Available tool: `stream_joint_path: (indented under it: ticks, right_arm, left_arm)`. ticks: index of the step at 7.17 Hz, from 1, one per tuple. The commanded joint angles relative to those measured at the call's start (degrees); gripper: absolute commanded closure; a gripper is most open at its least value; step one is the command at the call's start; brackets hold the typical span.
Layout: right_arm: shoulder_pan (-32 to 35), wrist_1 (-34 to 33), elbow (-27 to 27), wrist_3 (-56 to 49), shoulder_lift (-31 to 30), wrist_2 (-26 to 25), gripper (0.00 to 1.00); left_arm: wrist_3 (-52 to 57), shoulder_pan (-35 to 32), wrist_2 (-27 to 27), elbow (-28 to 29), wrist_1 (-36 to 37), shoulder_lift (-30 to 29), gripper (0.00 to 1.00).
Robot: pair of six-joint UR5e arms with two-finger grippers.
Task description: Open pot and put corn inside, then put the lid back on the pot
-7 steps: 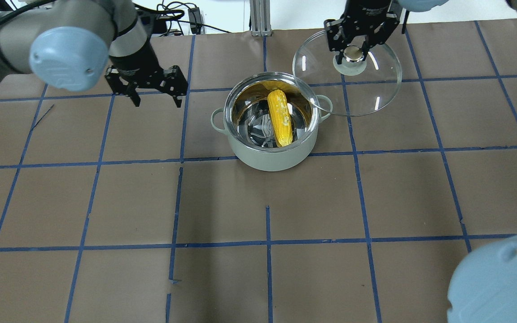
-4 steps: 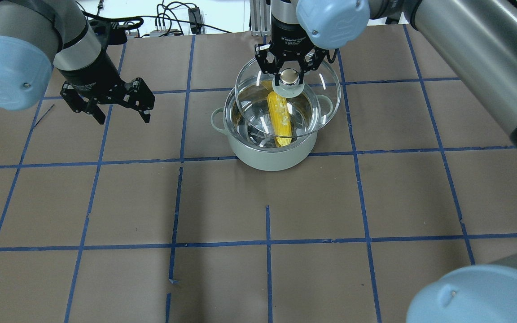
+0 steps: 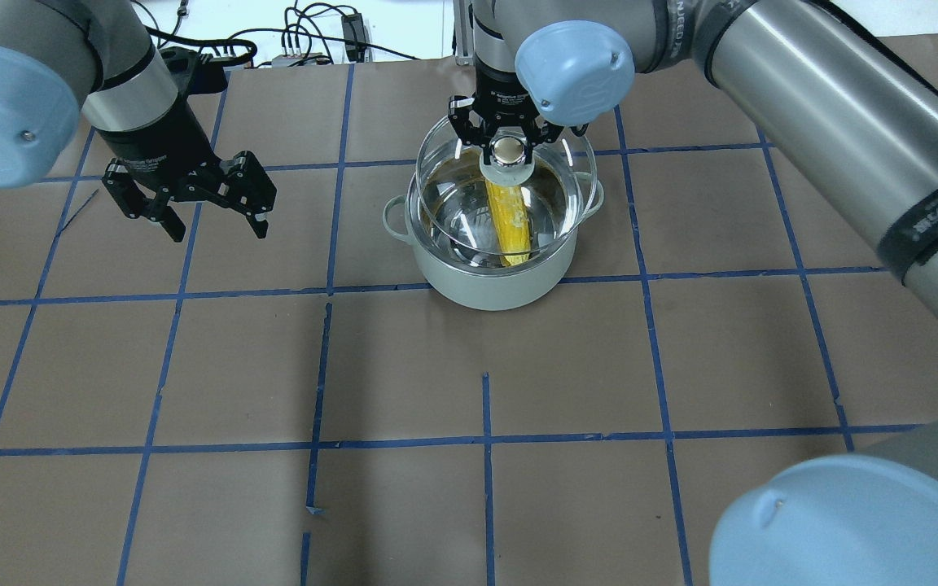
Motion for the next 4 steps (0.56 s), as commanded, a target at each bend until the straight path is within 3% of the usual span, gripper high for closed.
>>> stream_joint_path:
  ticks: [1, 4]
  right_arm:
    - [0.0, -0.9, -0.4, 0.2, 0.4, 0.1, 0.83]
    - [0.1, -1.1, -0.2, -0.3, 0.7, 0.3, 0.82]
  left_arm:
    - [0.2, 1.2, -0.3, 0.1, 0.0, -0.1, 0.00]
    - [0.2, 1.8, -0.3, 0.1, 0.0, -0.1, 0.00]
